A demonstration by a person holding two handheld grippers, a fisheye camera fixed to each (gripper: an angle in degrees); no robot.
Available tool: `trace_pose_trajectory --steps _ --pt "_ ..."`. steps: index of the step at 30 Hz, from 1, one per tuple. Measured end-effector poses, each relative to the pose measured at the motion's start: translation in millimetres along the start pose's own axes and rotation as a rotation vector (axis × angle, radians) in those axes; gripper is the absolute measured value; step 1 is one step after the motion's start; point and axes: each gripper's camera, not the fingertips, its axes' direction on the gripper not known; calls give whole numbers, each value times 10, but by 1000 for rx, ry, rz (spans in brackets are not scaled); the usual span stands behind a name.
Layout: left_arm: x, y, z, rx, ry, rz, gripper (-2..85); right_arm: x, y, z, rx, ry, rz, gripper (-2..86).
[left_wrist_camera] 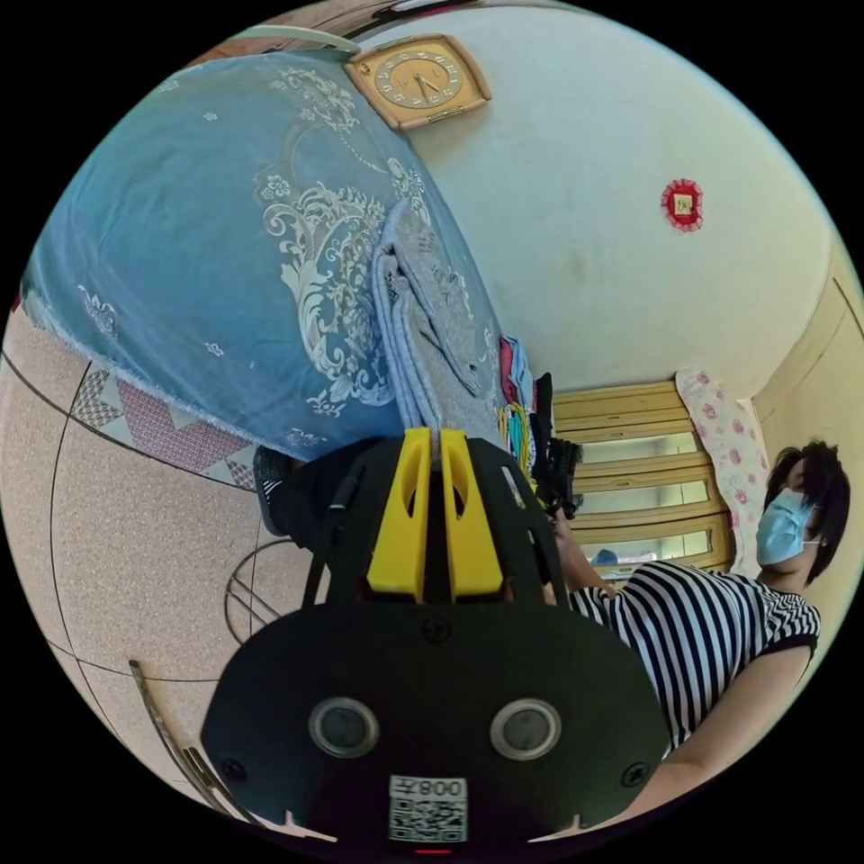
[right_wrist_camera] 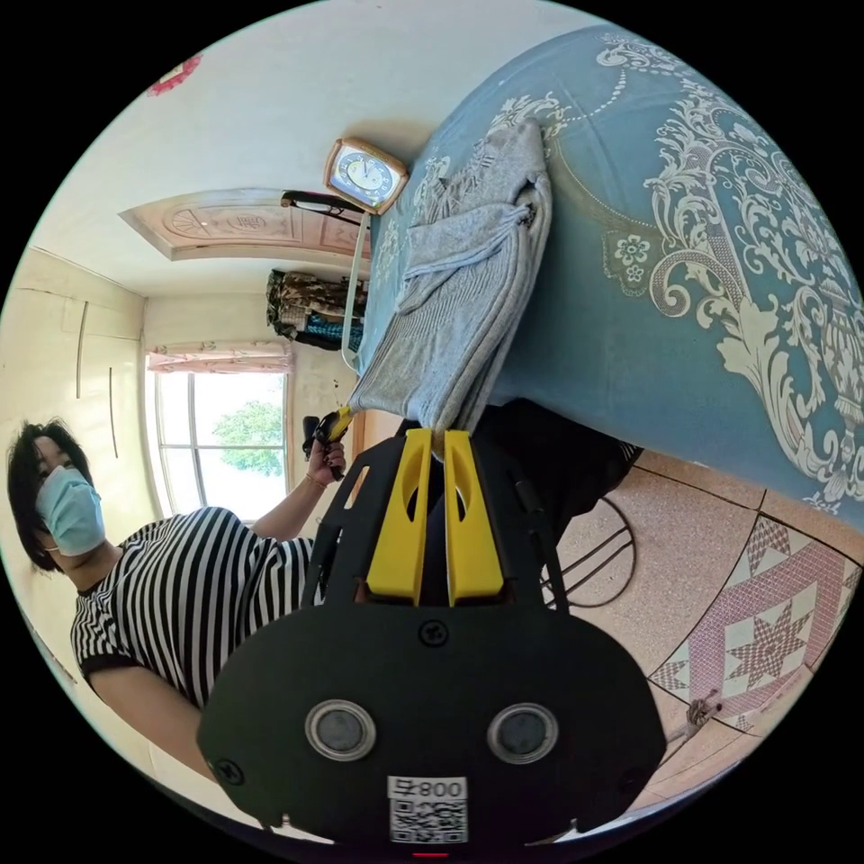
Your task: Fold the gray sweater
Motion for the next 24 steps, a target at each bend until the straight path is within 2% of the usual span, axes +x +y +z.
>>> trace_pose_trajectory --steps 14,24 --pt "610 898 -501 41 84 15 19 -899 632 -4 -41 -59 -11 23" --pt "1219 842 -577 43 123 62 21 -1386 287 -13 -33 -72 -34 21"
